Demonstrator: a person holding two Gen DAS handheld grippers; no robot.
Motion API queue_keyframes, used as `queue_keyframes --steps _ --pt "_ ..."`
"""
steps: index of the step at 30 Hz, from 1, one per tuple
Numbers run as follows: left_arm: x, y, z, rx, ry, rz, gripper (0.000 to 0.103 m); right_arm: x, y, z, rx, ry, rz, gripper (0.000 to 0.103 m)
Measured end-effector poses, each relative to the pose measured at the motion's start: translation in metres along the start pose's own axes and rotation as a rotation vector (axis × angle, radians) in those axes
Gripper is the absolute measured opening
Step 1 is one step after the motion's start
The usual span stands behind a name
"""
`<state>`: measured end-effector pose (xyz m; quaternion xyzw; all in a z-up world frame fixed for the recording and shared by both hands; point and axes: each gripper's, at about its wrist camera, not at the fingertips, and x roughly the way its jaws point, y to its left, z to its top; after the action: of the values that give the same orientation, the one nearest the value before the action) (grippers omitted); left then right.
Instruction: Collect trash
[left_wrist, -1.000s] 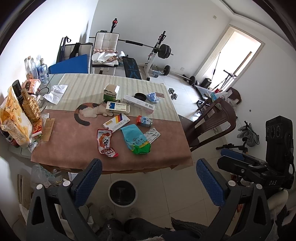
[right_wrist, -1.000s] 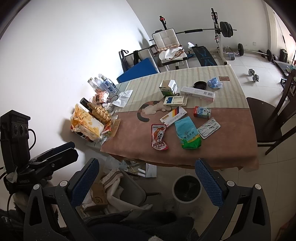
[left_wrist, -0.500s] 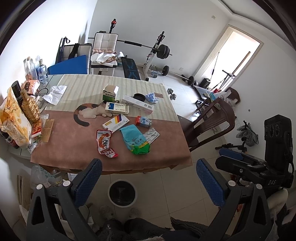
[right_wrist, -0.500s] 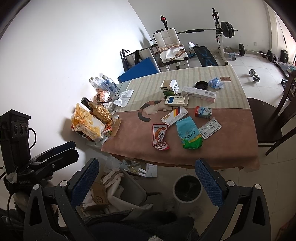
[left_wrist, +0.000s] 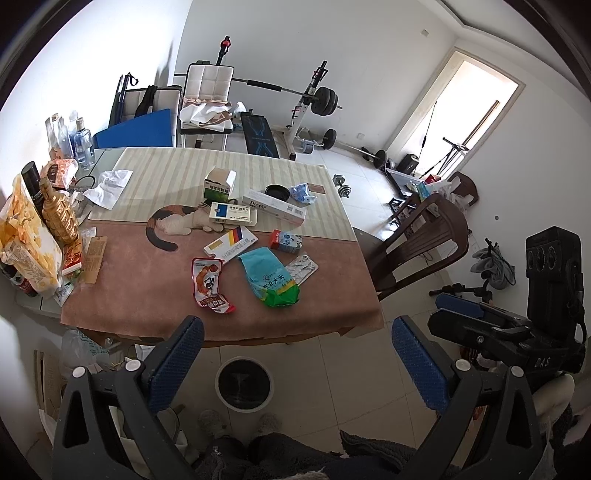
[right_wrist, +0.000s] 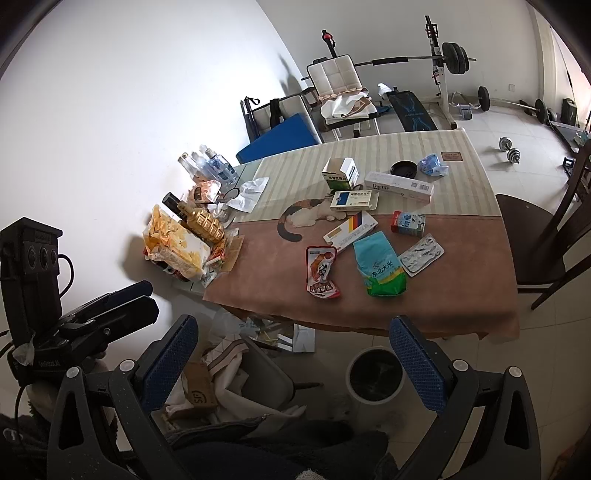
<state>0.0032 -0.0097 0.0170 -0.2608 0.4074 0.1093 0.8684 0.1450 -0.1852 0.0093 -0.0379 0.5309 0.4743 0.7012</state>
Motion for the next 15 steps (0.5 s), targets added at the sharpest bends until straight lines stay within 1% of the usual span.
queue_keyframes --steps 11,12,13,15 --pt "0.002 0.004 -0.001 0.007 0.002 0.001 0.103 0.003 0.001 0.0 0.004 -0.003 0.005 0.103" --pt "0.004 0.006 0.0 0.013 -0.003 0.024 0.103 0.004 0.003 0.001 0.009 -0.008 0.005 0.103" --pt "0.007 0.006 0.001 0.025 -0.014 0.065 0.103 0.006 0.003 0.002 0.019 -0.016 -0.002 0.103" --pt "0.017 0.012 0.007 0.047 -0.037 0.196 0.103 0.011 0.001 0.006 0.053 -0.032 -0.024 0.103"
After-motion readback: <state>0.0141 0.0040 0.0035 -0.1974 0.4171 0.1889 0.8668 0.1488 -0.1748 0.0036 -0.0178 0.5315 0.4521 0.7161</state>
